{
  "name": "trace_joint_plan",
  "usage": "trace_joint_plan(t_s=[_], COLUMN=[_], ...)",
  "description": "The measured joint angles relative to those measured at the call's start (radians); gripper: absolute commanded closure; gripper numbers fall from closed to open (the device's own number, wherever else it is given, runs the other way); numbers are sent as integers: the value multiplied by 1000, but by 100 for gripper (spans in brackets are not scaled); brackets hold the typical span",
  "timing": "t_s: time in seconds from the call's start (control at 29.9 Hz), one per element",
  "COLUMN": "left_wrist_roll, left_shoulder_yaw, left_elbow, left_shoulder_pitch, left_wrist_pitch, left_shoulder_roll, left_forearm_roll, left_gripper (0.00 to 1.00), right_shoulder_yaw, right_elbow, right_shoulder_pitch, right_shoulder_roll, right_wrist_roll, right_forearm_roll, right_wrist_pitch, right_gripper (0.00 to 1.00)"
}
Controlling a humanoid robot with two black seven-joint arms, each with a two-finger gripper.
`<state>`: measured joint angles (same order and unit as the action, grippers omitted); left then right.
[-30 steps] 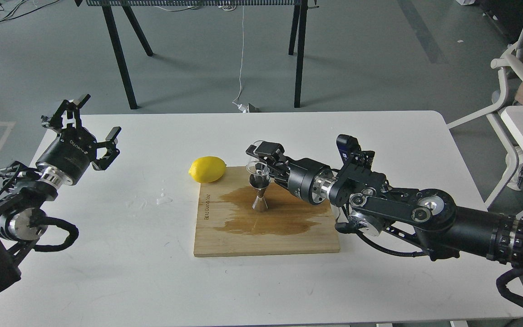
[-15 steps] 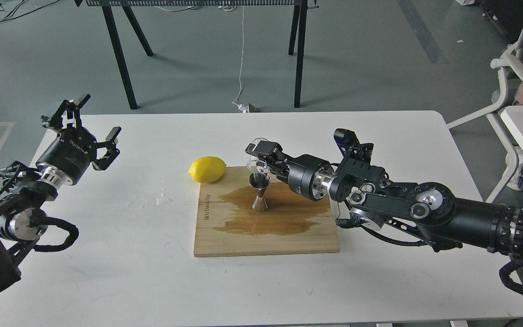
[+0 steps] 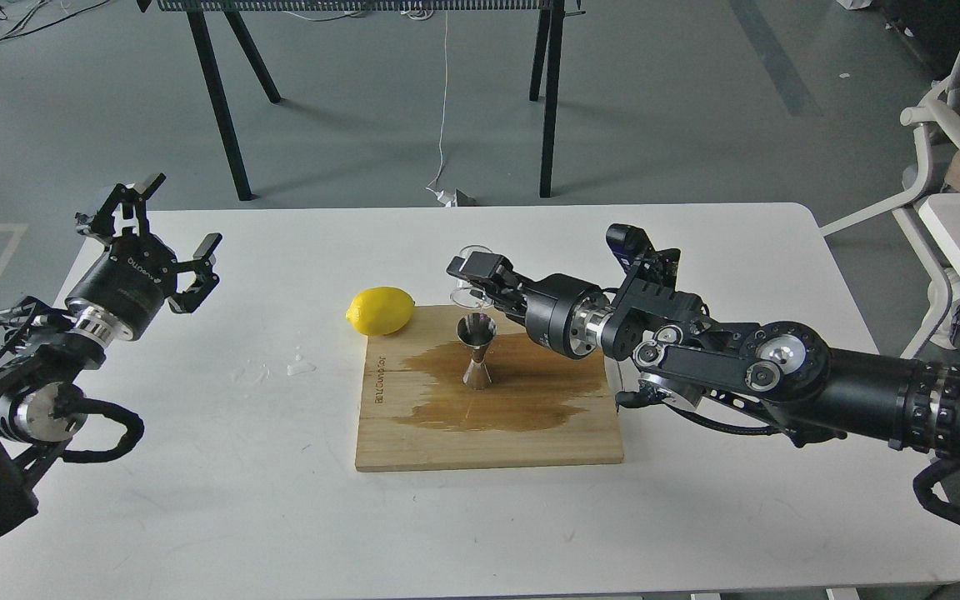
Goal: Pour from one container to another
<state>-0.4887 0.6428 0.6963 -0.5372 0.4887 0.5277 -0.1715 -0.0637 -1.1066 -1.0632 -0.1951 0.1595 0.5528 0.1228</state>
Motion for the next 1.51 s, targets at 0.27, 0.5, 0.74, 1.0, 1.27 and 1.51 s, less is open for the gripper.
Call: trace_joint_plan(t_s=[0.27,0.5,0.74,1.0,1.27,1.51], left_wrist_roll=[0,0,0,-1,0,0], left_shoulder_yaw=[0,1,0,-1,0,0], left_elbow=[-1,-8,-9,-15,-35,-35], left_shoulder_pitch=[-1,-1,0,-1,-1,-1], left_wrist_pitch=[0,0,0,0,0,0], left_shoulder_roll=[0,2,1,-10,-36,-38], left_forearm_roll=[1,1,0,0,0,0], left_gripper=[1,1,1,1,1,1], right_shoulder_yaw=[31,220,518,964,1239,1362], right_elbow=[-10,-48,-134,-181,-174,-151], right_shoulder_pitch=[24,137,320,647,862,964], right_shoulder_roll=[-5,-50,-116,-111,-83,-1], right_wrist_roll=[-2,4,16,50,67,72], right_forearm_roll=[-28,-70,-172,-342,-614,-730], right_wrist_pitch=[-1,-9,-17,-81,-124,-125], right_gripper=[59,58,58,59,59,60])
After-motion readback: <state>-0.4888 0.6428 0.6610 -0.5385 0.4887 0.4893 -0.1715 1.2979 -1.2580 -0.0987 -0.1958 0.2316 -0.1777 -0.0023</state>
